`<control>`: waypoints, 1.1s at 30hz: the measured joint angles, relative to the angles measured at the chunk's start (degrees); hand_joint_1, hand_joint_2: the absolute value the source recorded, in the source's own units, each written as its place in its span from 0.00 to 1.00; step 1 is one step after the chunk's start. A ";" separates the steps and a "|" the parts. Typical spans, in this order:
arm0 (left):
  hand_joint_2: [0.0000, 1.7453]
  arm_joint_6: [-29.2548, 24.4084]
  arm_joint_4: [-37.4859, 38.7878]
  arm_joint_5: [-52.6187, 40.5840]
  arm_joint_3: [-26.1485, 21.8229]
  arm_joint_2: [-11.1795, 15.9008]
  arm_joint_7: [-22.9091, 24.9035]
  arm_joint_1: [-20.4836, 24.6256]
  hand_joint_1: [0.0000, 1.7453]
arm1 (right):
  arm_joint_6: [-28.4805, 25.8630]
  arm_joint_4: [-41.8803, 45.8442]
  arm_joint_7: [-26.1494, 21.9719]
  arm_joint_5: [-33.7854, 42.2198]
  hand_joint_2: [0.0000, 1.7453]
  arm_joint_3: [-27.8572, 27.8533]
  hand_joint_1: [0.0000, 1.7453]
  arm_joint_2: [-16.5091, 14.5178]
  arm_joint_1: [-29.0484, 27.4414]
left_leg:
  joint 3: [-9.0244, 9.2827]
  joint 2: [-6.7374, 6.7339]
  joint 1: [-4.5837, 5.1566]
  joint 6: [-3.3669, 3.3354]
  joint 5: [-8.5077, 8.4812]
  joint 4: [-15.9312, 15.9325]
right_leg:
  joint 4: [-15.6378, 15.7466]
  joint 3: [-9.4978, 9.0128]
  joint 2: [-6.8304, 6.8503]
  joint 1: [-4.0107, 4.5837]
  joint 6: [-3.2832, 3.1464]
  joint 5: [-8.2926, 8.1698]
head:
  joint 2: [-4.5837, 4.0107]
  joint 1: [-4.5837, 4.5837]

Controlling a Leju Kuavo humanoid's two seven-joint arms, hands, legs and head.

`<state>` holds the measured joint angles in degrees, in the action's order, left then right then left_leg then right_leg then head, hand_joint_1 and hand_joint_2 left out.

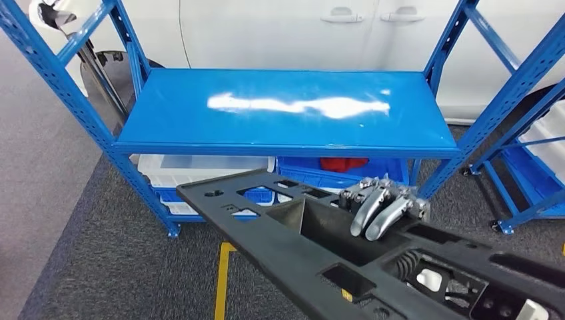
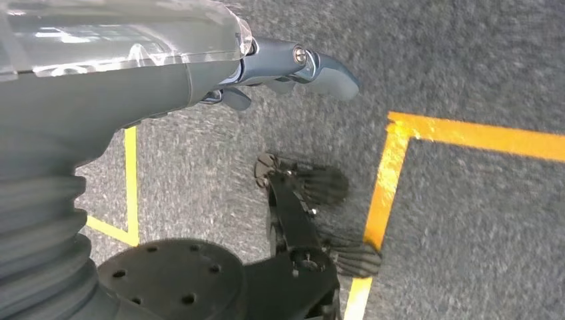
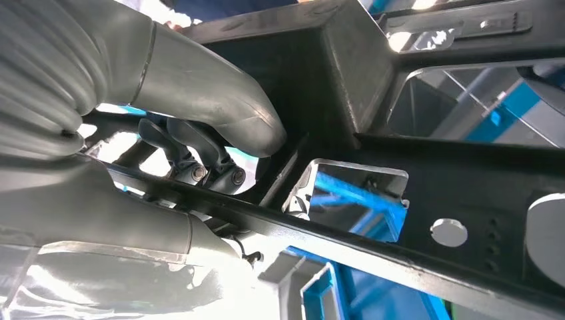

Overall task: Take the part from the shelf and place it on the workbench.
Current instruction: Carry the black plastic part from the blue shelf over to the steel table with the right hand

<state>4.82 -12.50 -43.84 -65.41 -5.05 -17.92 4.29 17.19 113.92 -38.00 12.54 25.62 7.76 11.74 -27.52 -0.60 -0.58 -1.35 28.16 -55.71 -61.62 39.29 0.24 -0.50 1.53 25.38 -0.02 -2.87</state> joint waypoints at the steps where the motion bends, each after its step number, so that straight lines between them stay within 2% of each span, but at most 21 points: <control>1: 1.00 0.04 0.00 0.07 -0.05 -0.07 -0.16 0.01 0.00 | 0.49 0.03 -0.02 -0.22 1.00 -0.01 1.00 0.00 -0.38 | -0.89 -0.06 0.05 -0.23 -0.73 -0.03 | -3.56 1.03 -0.04 -0.10 0.20 3.27 | 0.00 0.00; 2: 1.00 0.06 0.00 0.08 -0.09 -0.14 -0.29 0.01 0.00 | 0.90 0.03 -0.04 -0.38 1.00 -0.03 1.00 0.00 -0.64 | -1.85 -0.07 0.09 -0.34 -1.46 -0.09 | -7.63 1.97 -0.04 -0.17 0.35 5.81 | 0.01 -0.01; 3: 1.00 0.10 0.00 0.08 -0.14 -0.22 -0.39 0.01 0.00 | 1.37 0.03 -0.06 -0.49 1.00 -0.07 1.00 -0.01 -0.82 | -2.94 -0.08 0.14 -0.32 -2.26 -0.22 | -11.46 2.60 -0.05 -0.23 0.49 7.20 | 0.01 -0.01; 4: 1.00 0.15 0.00 0.03 -0.18 -0.26 -0.46 0.01 0.00 | 1.80 0.02 -0.05 -0.50 1.00 -0.16 1.00 -0.03 -0.90 | -4.01 -0.09 0.16 -0.24 -2.97 -0.40 | -13.66 2.47 -0.04 -0.27 0.56 6.88 | 0.01 -0.01; 5: 1.00 0.22 0.00 -0.05 -0.20 -0.31 -0.53 0.00 0.00 | 2.33 0.02 -0.03 -0.49 1.00 -0.35 1.00 -0.09 -0.93 | -5.16 -0.10 0.17 -0.13 -3.65 -0.66 | -13.83 1.24 -0.04 -0.30 0.55 5.35 | 0.01 -0.01; 7: 1.00 0.35 0.00 -0.30 -0.22 -0.43 -0.68 0.01 0.00 | 3.21 0.02 0.01 -0.49 1.00 -0.82 1.00 -0.27 -0.95 | -7.19 -0.08 0.17 0.15 -4.74 -1.33 | -8.92 -3.68 -0.05 -0.29 0.32 2.40 | 0.01 -0.01; 9: 1.00 0.44 0.00 -0.65 -0.22 -0.55 -0.85 0.02 0.00 | 3.68 0.08 0.03 -0.64 1.00 -1.29 1.00 -0.55 -0.92 | -8.70 0.02 0.31 0.62 -5.57 -1.94 | -0.36 -9.68 -0.06 -0.02 -0.25 3.46 | 0.01 -0.01; 10: 1.00 0.48 0.00 -0.85 -0.22 -0.60 -0.91 0.04 0.00 | 3.86 0.14 0.03 -0.77 1.00 -1.54 1.00 -0.69 -0.91 | -9.21 0.06 0.34 0.96 -6.04 -2.09 | 2.97 -11.64 -0.08 0.18 -0.66 4.57 | 0.01 -0.01; 11: 1.00 0.50 0.00 -1.01 -0.22 -0.62 -0.87 0.05 0.00 | 3.94 0.19 0.03 -0.91 1.00 -1.75 1.00 -0.78 -0.94 | -9.48 0.06 0.32 1.33 -6.49 -2.01 | 4.61 -12.29 -0.10 0.42 -1.09 5.31 | 0.01 -0.01; 13: 1.00 0.46 0.00 -1.19 -0.22 -0.63 -0.55 0.05 0.00 | 4.04 0.24 0.02 -1.00 1.00 -2.13 1.00 -0.86 -0.95 | -9.83 0.07 0.12 2.07 -7.03 -1.96 | 5.19 -11.86 -0.07 0.41 -2.01 4.72 | 0.01 -0.01; 14: 1.00 0.42 0.00 -1.21 -0.22 -0.63 -0.36 0.04 0.00 | 4.12 0.24 0.02 -0.90 1.00 -2.27 1.00 -0.92 -0.84 | -10.21 0.11 0.04 2.38 -6.11 -2.72 | 5.31 -11.58 -0.02 0.33 -2.47 4.19 | 0.01 -0.01; 16: 1.00 0.33 0.00 -1.24 -0.22 -0.65 -0.08 0.06 0.00 | 4.37 0.24 0.05 -0.54 1.00 -2.37 1.00 -1.13 -0.40 | -11.89 0.19 -0.10 2.90 -1.65 -7.55 | 5.44 -10.85 0.11 0.23 -3.10 3.23 | 0.01 -0.01; 18: 1.00 0.25 0.00 -1.28 -0.21 -0.68 0.15 0.11 0.00 | 4.69 0.22 0.10 -0.20 1.00 -2.42 1.00 -1.33 -0.04 | -14.07 0.19 -0.13 3.33 2.74 -15.19 | 5.33 -9.90 0.15 0.35 -3.32 2.47 | 0.01 -0.01; 19: 1.00 0.17 0.00 -1.30 -0.21 -0.68 0.31 0.12 0.00 | 4.81 0.21 0.11 -0.07 1.00 -2.45 1.00 -1.37 0.06 | -14.41 0.19 -0.14 3.46 3.33 -17.66 | 5.21 -9.40 0.15 0.40 -3.29 2.14 | 0.02 -0.01; 20: 1.00 0.08 0.00 -1.31 -0.21 -0.68 0.49 0.13 0.00 | 4.89 0.20 0.12 0.08 1.00 -2.50 1.00 -1.38 0.10 | -13.72 0.19 -0.14 3.50 2.81 -18.06 | 5.06 -8.96 0.14 0.42 -3.21 1.89 | 0.02 -0.01; 22: 1.00 -0.08 0.00 -1.33 -0.21 -0.66 0.74 0.15 0.00 | 4.94 0.19 0.12 0.32 1.00 -2.63 1.00 -1.38 0.20 | -9.16 0.20 -0.13 3.29 0.13 -12.31 | 4.69 -8.37 0.13 0.41 -3.01 1.61 | 0.02 -0.01; 24: 1.00 -0.17 0.00 -1.39 -0.22 -0.63 0.81 0.24 0.00 | 4.98 0.17 0.12 0.43 1.00 -2.77 1.00 -1.38 0.32 | -4.09 0.25 0.04 2.66 -1.04 -4.67 | 4.33 -8.00 0.15 0.53 -2.62 1.48 | 0.02 -0.01; 25: 1.00 -0.19 0.00 -1.44 -0.22 -0.63 0.81 0.27 0.00 | 4.99 0.15 0.11 0.44 1.00 -2.81 1.00 -1.38 0.36 | -2.82 0.27 0.15 2.31 -1.06 -2.47 | 4.20 -7.86 0.17 0.60 -2.35 1.37 | 0.02 -0.01; 29: 1.00 -0.19 0.00 -1.59 -0.22 -0.76 0.87 0.30 0.00 | 5.02 0.03 0.09 0.38 1.00 -2.86 1.00 -1.37 0.47 | -2.94 0.19 -0.06 0.95 -1.49 -1.10 | 3.26 -7.13 0.06 0.69 -1.13 1.69 | 0.02 0.00; 31: 1.00 -0.19 0.00 -1.64 -0.22 -0.89 0.87 0.36 0.00 | 5.02 -0.02 0.06 0.30 1.00 -2.94 1.00 -1.36 0.52 | -3.19 0.07 -0.29 0.27 -2.01 -0.73 | -1.55 -4.86 -0.08 0.50 -0.58 4.75 | 0.01 0.01; 33: 1.00 -0.20 0.00 -1.66 -0.22 -0.89 0.87 0.36 0.00 | 5.02 -0.22 0.01 0.05 1.00 -2.99 1.00 -1.33 0.46 | -3.72 0.00 -0.22 0.04 -2.26 -0.82 | -9.48 -1.15 -0.11 0.21 -0.14 8.36 | 0.01 0.01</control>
<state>4.62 -12.50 -45.51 -65.63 -5.95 -17.05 4.65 22.21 113.71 -37.99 12.59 22.63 6.43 12.20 -31.23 -0.59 -0.80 -1.31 25.90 -56.54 -71.10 38.14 0.13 -0.29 1.39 33.74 -0.01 -2.86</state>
